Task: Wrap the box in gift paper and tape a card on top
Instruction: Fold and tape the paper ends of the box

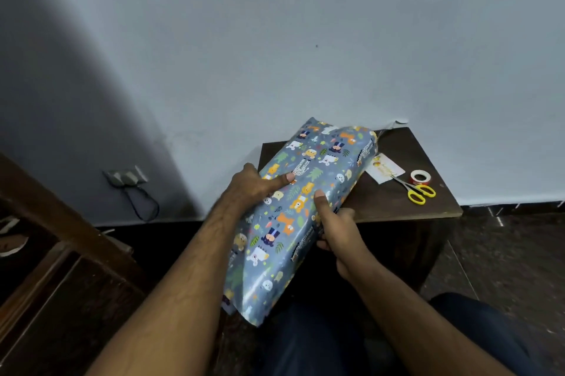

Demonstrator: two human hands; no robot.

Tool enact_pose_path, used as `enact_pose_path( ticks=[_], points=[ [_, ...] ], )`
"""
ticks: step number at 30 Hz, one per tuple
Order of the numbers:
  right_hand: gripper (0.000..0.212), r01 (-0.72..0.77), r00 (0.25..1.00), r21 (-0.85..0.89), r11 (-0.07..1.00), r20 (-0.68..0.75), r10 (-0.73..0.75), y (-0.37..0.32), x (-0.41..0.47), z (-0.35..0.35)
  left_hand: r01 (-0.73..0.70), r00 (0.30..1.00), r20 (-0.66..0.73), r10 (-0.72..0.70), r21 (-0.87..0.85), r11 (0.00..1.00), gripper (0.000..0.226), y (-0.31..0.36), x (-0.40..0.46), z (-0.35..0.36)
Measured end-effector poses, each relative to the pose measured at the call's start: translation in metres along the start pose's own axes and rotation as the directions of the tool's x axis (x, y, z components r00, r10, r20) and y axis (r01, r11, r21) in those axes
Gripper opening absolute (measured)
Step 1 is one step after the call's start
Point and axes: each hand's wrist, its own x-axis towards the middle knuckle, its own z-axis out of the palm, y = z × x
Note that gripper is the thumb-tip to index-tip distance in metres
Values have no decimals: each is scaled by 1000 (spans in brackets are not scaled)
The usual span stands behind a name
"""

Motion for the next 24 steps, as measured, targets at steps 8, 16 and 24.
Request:
enact_pose_path(
  ticks=[8, 16, 24],
  points=[
    [65, 415, 906, -115, 903, 143, -398, -38, -47, -23, -240, 969, -114, 219, -237, 941, 73, 31, -67, -52],
    [56, 619, 756, -67, 783, 320, -571, -103, -70, -28, -409, 902, -299, 310, -372, 833, 75, 76, -120, -97],
    [51, 622, 765, -57, 781, 253, -592, -152, -77, -50, -467, 882, -247, 401, -572, 675, 81, 82, -138, -91]
  ],
)
